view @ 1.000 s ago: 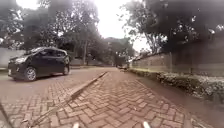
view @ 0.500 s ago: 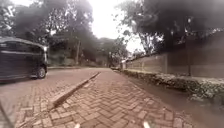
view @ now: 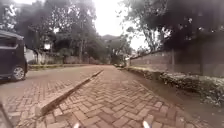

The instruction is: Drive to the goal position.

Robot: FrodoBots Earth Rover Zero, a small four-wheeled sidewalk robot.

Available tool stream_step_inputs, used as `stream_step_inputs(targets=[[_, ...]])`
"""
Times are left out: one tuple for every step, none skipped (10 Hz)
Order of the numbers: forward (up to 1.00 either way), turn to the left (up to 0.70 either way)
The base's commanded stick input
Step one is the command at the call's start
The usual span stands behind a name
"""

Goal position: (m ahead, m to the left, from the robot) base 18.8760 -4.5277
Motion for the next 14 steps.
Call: stream_step_inputs(targets=[[0.7, 0.11], [0.7, 0.1], [0.7, 0.1], [0.7, 0.1], [0.7, 0.1], [0.7, 0.1], [0.7, 0.1], [0.7, 0.11], [0.7, 0.11], [0.7, 0.11], [0.7, 0.11], [0.7, 0.11], [0.7, 0.1], [0.7, 0.1]])
